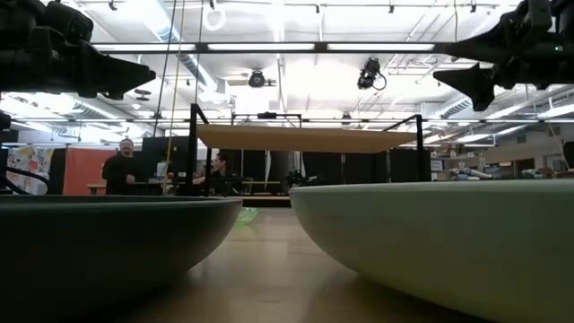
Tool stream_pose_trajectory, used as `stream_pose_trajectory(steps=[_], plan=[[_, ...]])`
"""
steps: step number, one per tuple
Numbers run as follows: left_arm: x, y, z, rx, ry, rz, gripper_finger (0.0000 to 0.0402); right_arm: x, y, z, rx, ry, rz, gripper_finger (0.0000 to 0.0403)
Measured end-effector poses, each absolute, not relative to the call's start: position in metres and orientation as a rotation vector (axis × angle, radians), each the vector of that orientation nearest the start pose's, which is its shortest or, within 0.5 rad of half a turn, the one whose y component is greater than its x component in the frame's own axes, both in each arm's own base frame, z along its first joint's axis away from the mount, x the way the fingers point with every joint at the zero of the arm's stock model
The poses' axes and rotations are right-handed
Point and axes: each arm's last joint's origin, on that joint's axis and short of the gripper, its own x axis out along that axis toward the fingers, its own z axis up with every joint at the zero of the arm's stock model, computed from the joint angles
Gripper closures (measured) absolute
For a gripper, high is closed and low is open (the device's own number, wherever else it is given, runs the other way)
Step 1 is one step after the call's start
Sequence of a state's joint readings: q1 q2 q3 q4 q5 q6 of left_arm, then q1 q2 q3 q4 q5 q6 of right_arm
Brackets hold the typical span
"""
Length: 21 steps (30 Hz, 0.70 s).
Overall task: Place and stack plates onto a shelf
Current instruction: Put the right light blue plate on the shelf
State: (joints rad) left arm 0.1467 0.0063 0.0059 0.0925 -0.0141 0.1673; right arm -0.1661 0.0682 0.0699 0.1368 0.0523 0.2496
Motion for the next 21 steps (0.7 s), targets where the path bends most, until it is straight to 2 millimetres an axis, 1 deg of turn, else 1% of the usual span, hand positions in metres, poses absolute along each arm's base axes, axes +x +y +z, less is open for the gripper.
stream_pose_trajectory(steps=[3,7,16,21], plan=[[0.096,0.015,0.174,0.173,-0.079,0.168,0.0260,0.097,-0.018,0.206,0.207,-0.144,-0.194,0.0135],[0.096,0.015,0.174,0.173,-0.078,0.168,0.0260,0.103,-0.017,0.219,0.197,-0.056,-0.161,0.0135],[0.096,0.015,0.174,0.173,-0.078,0.168,0.0260,0.114,-0.018,0.251,0.183,0.333,-0.144,0.0135],[0.096,0.015,0.174,0.173,-0.078,0.168,0.0260,0.123,-0.018,0.265,0.157,0.488,-0.097,0.0135]])
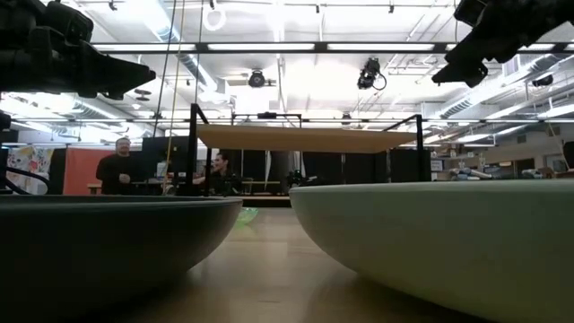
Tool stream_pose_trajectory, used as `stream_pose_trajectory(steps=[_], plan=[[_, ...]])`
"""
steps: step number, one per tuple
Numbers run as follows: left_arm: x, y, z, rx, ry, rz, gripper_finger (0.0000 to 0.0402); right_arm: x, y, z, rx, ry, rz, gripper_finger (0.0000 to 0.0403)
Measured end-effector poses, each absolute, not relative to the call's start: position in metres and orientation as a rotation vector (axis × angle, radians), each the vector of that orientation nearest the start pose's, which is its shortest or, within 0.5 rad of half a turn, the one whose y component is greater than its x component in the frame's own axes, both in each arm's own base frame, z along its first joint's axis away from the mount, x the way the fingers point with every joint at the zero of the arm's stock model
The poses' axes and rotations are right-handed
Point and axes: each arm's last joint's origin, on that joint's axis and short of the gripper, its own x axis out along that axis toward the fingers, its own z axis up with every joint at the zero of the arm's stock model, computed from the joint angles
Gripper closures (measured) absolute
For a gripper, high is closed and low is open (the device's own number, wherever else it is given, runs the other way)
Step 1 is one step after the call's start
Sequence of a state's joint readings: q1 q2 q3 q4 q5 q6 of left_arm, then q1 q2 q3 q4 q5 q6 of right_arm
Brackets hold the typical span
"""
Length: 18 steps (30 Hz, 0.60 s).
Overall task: Place and stack plates onto a shelf
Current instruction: Put the right light blue plate on the shelf
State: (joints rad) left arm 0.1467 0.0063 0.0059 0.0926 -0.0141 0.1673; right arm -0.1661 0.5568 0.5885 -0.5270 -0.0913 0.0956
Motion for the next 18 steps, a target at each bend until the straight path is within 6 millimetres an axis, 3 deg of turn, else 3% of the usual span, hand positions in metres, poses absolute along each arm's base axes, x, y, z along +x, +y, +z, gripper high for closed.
stream_pose_trajectory(steps=[5,18], plan=[[0.096,0.015,0.174,0.173,-0.078,0.168,0.0260,0.133,-0.018,0.262,0.180,0.633,-0.043,0.0135],[0.096,0.015,0.174,0.173,-0.078,0.168,0.0260,0.164,-0.022,0.225,0.157,0.933,0.035,0.0135]])
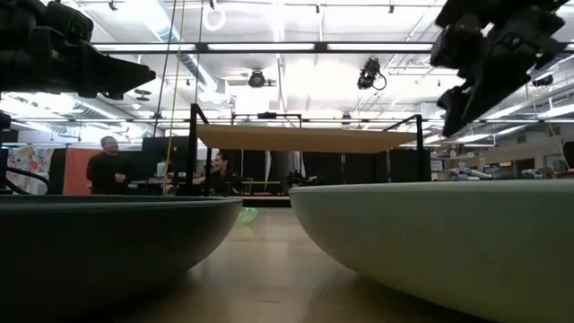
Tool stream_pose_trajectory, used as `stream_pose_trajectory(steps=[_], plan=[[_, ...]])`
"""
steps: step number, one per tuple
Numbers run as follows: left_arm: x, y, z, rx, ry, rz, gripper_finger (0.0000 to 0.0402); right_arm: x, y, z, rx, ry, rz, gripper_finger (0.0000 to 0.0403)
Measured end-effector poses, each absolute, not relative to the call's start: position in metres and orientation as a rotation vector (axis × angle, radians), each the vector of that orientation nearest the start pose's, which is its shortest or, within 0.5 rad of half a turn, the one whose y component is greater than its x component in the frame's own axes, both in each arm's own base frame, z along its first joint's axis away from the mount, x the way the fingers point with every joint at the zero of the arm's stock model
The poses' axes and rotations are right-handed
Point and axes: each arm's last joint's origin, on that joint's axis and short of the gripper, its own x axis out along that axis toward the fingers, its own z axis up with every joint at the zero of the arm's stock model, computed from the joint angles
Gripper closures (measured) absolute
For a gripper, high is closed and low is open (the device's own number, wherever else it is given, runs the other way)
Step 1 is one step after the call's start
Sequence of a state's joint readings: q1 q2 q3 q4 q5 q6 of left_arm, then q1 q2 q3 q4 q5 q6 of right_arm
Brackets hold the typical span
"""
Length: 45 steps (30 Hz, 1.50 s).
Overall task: Place and stack plates onto a shelf
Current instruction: Put the right light blue plate on the shelf
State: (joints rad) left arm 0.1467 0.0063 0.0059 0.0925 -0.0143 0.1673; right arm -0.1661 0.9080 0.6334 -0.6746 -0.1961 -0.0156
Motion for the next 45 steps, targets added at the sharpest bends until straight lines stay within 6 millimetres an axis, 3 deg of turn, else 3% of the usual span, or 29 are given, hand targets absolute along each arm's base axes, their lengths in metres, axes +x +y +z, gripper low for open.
stream_pose_trajectory(steps=[12,25,34,45], plan=[[0.096,0.015,0.174,0.173,-0.078,0.168,0.0260,0.189,-0.023,0.185,0.137,1.158,0.202,0.0135],[0.096,0.015,0.174,0.173,-0.078,0.168,0.0260,0.200,-0.010,0.151,0.055,1.352,0.400,0.0135],[0.096,0.015,0.174,0.173,-0.078,0.168,0.0260,0.203,-0.003,0.137,0.007,1.435,0.426,0.0138],[0.096,0.015,0.174,0.173,-0.078,0.168,0.0260,0.201,-0.001,0.137,-0.072,1.444,0.445,0.0192]])
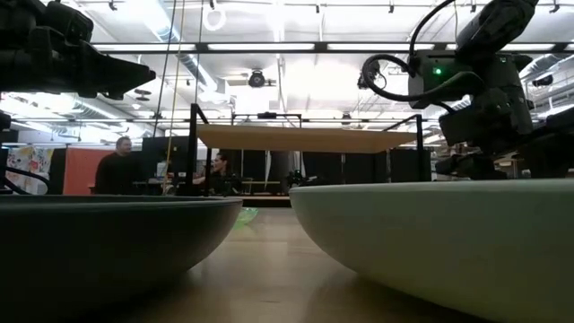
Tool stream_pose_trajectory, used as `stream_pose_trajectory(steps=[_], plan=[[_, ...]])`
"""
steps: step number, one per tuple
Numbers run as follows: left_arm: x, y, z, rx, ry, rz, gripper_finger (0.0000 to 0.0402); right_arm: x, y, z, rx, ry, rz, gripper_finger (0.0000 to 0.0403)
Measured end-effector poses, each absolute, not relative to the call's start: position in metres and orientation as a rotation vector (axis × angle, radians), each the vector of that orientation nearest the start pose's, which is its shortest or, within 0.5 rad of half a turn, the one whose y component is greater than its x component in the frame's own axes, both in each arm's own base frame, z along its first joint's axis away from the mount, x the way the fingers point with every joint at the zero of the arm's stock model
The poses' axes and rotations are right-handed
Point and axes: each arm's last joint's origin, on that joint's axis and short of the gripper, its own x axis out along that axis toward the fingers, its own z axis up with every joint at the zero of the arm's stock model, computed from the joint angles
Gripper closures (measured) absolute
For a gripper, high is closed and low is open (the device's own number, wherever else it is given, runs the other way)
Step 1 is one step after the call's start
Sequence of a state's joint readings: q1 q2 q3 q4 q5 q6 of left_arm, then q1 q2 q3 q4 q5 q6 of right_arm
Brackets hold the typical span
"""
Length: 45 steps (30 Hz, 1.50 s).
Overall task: Place and stack plates onto a shelf
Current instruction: Put the right light blue plate on the shelf
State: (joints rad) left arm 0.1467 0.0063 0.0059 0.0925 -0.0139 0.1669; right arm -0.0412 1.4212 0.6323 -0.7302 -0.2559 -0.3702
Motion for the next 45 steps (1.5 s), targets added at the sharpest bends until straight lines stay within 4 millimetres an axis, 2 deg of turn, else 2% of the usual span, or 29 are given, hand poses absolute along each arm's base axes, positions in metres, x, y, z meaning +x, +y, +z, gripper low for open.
stream_pose_trajectory(steps=[17,32,41,45], plan=[[0.096,0.015,0.174,0.173,-0.078,0.168,0.0260,0.200,0.013,0.137,-0.119,1.450,0.501,0.0284],[0.096,0.015,0.174,0.173,-0.078,0.168,0.0260,0.200,0.013,0.137,-0.120,1.448,0.502,0.0392],[0.096,0.015,0.174,0.173,-0.079,0.168,0.0260,0.200,0.012,0.137,-0.121,1.447,0.494,0.0390],[0.096,0.015,0.174,0.173,-0.078,0.168,0.0260,0.201,0.010,0.137,-0.175,1.460,0.429,0.0396]])
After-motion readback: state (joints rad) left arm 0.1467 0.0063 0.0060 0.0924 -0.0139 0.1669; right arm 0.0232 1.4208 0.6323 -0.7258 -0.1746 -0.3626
